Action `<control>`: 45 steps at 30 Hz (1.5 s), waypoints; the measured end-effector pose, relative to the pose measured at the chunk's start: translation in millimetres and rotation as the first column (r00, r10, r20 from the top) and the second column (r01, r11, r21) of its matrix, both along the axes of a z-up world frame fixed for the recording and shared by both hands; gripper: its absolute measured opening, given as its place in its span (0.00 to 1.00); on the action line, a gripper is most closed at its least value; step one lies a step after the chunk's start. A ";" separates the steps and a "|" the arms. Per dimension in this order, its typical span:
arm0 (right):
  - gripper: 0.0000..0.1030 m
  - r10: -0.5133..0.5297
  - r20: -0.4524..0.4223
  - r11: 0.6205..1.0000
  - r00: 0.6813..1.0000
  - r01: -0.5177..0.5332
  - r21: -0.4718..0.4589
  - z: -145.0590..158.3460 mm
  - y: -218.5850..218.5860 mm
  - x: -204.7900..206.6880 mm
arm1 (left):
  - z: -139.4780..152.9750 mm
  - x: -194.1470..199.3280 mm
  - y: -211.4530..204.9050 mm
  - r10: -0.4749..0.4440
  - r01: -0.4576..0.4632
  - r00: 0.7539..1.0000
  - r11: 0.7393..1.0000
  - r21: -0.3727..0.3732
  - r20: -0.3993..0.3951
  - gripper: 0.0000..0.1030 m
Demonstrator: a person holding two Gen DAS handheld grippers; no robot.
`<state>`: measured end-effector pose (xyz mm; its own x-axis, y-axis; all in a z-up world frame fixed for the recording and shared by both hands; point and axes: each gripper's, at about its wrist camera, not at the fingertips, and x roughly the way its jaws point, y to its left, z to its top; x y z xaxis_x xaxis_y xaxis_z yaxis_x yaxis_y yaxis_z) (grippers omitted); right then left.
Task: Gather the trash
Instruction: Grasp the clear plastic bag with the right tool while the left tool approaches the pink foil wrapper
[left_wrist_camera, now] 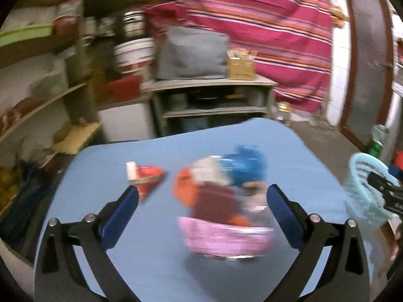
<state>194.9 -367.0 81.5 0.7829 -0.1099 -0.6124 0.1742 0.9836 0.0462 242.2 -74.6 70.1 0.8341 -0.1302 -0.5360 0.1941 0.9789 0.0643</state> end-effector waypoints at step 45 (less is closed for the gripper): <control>0.13 0.226 -0.100 0.973 0.969 -0.220 0.074 -42.2 59.6 23.5 | -84.8 29.8 22.3 -0.091 0.087 0.974 0.996 -0.032 -0.208 0.96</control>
